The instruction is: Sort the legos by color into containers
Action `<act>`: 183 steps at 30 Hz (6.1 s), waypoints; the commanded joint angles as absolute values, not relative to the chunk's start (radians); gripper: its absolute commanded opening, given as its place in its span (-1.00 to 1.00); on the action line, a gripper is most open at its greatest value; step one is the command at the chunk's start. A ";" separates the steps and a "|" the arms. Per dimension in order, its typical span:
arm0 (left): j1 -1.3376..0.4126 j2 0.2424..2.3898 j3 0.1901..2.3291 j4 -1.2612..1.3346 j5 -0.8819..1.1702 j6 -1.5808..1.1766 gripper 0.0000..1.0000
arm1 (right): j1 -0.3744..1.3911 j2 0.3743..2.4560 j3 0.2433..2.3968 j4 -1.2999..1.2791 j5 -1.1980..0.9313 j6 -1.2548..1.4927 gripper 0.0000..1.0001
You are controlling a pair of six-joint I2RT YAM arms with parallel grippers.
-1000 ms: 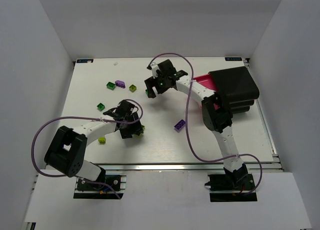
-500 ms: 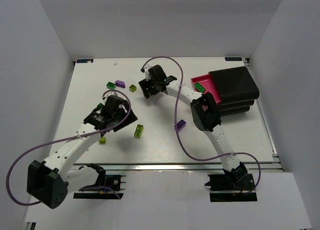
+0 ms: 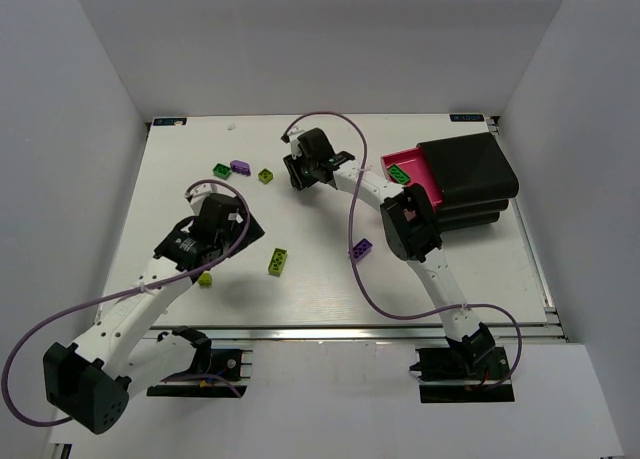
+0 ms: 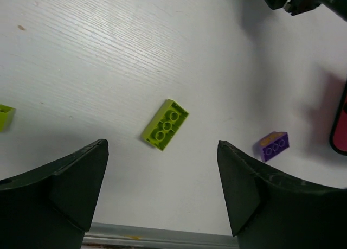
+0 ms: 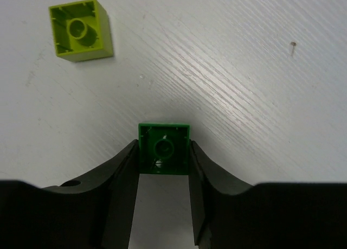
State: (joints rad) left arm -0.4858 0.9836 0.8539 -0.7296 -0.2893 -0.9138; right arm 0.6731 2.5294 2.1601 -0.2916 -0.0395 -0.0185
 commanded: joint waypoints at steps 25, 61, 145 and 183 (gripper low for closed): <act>-0.048 1.492 1.138 -0.638 -0.321 -0.469 0.96 | 0.264 1.651 1.707 -0.781 -0.302 -0.466 -1.00; 0.091 1.914 1.342 -0.601 -0.110 -0.511 0.36 | 0.195 1.508 1.571 -0.687 -0.299 -0.532 0.36; -0.088 1.971 1.773 -0.623 -0.175 -0.756 0.55 | 0.095 1.331 1.269 -0.449 -0.611 -0.410 0.39; 0.043 2.391 2.069 -0.844 -0.084 -1.043 0.31 | 0.094 1.381 1.299 -0.422 -0.571 -0.388 0.40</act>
